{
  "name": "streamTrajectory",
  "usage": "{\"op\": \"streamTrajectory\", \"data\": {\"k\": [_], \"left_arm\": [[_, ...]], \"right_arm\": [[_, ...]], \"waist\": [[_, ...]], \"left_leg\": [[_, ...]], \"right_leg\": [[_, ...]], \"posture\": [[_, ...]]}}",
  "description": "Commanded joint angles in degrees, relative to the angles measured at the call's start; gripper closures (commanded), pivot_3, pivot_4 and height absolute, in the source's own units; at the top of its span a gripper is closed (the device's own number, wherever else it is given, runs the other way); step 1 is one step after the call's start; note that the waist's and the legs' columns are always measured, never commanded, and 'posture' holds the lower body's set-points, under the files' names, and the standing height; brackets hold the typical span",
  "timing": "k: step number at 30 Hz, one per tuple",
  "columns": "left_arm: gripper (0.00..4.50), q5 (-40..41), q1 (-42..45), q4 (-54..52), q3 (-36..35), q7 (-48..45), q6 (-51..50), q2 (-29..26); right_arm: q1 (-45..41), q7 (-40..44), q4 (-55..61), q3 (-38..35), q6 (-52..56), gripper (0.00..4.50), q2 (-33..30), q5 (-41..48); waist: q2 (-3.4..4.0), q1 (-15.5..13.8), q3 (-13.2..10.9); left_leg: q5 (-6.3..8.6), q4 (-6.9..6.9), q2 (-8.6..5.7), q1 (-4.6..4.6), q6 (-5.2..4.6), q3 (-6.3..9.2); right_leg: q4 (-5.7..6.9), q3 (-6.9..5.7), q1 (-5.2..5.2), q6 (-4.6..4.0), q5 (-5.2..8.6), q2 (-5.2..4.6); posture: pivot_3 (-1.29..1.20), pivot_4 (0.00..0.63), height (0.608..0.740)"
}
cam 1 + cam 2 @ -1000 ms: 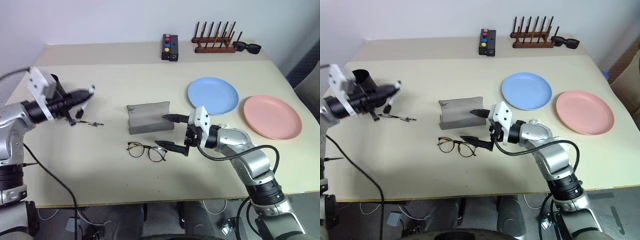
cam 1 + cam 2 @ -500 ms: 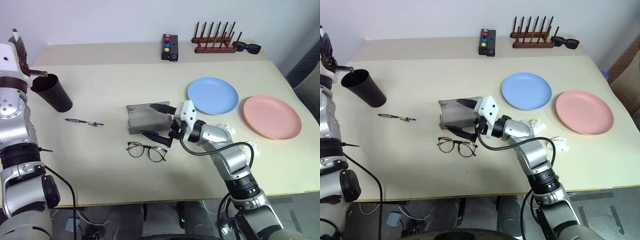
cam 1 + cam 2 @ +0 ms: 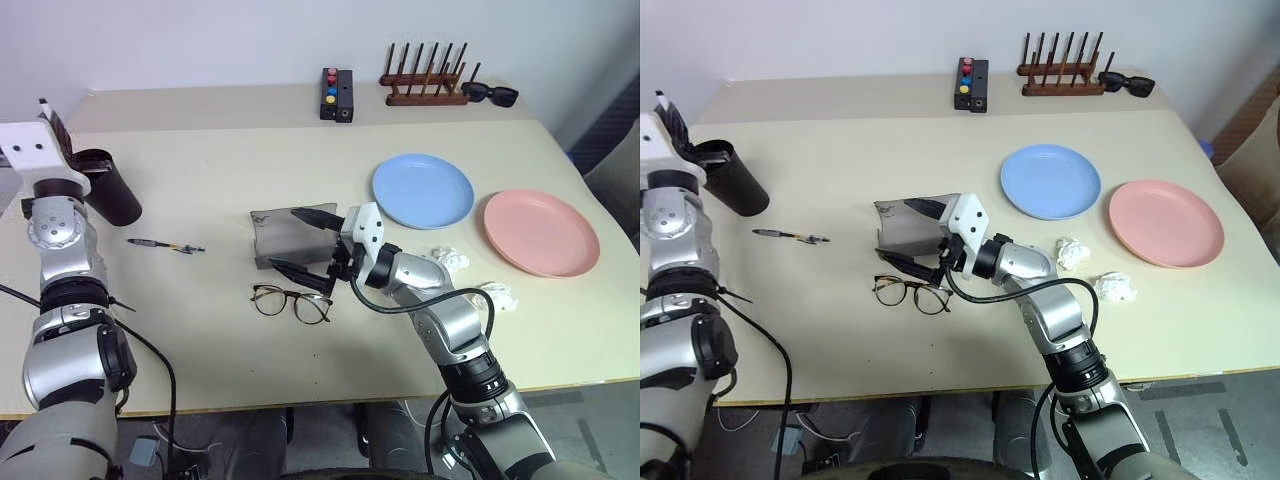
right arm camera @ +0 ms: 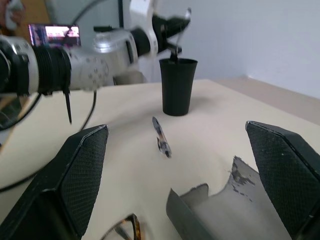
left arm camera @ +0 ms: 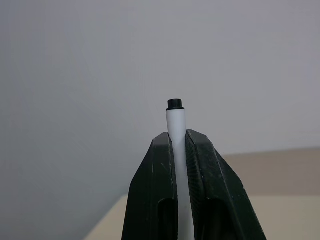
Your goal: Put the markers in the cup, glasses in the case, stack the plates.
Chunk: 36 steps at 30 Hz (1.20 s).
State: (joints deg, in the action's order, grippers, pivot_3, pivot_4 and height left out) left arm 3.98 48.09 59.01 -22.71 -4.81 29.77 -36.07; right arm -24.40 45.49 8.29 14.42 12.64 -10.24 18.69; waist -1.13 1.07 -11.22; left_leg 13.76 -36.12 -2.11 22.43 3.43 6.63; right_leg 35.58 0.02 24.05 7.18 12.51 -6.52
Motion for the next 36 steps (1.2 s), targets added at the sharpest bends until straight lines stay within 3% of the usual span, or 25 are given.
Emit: {"op": "streamTrajectory", "data": {"k": [1, 16, 19, 22, 31, 36], "left_arm": [[4.47, 0.66, 1.96, 0.64, 0.39, 0.04, 1.81, -0.69], [4.47, 1.55, 1.54, 0.76, 0.48, 0.58, 1.68, -0.25], [3.34, 1.65, 1.34, 0.45, 0.5, 0.71, 1.48, -0.03], [1.88, 1.4, 1.14, 0.25, 0.58, 1.25, 1.31, 0.03], [1.88, 2.76, 1.04, -1.84, 0.47, 0.11, 0.95, 1.0], [1.88, 4.46, 1.69, -6.96, 1.33, -5.22, -0.2, 0.04]], "right_arm": [[-0.24, 0.64, 2.81, -0.79, 0.75, 0.0, 0.5, 2.76], [-0.57, 0.78, 3.04, -0.97, 1.61, 0.0, 0.68, 4.69], [-0.53, 0.7, 3.12, -0.95, 1.65, 0.0, 0.65, 4.9], [-0.43, 0.58, 3.23, -0.93, 1.7, 0.0, 0.59, 5.06], [-0.17, 0.29, 3.53, -0.99, 1.9, 0.0, 0.35, 5.35], [-0.2, 0.13, 3.45, -1.14, 1.81, 0.0, 0.16, 5.2]], "waist": [[0.0, 0.02, 0.0], [0.0, -0.01, 0.0], [0.0, -0.03, 0.0], [0.0, -0.01, 0.0], [0.0, -0.03, 0.0], [0.0, -0.02, 0.0]], "left_leg": [[0.0, 0.0, 0.0, 0.0, 0.0, 0.0], [0.0, -0.01, 0.0, 0.0, 0.0, 0.0], [0.0, -0.02, 0.0, 0.0, 0.0, 0.0], [0.0, -0.02, 0.0, 0.0, 0.0, 0.0], [0.0, -0.02, 0.0, 0.0, 0.0, 0.0], [0.0, -0.02, 0.0, 0.0, 0.0, 0.0]], "right_leg": [[0.0, 0.0, 0.0, 0.0, 0.0, 0.0], [0.07, 0.0, 0.01, 0.0, 0.0, 0.0], [0.1, 0.0, 0.02, 0.0, 0.0, 0.0], [0.1, 0.0, 0.02, 0.0, 0.0, 0.0], [0.12, 0.0, 0.03, 0.0, 0.0, 0.0], [0.12, 0.0, 0.03, 0.0, 0.0, 0.0]], "posture": [[0.0, 0.15, 0.734], [0.0, 0.15, 0.734], [0.0, 0.15, 0.734], [0.0, 0.15, 0.734], [0.0, 0.15, 0.734], [0.0, 0.15, 0.734]]}}
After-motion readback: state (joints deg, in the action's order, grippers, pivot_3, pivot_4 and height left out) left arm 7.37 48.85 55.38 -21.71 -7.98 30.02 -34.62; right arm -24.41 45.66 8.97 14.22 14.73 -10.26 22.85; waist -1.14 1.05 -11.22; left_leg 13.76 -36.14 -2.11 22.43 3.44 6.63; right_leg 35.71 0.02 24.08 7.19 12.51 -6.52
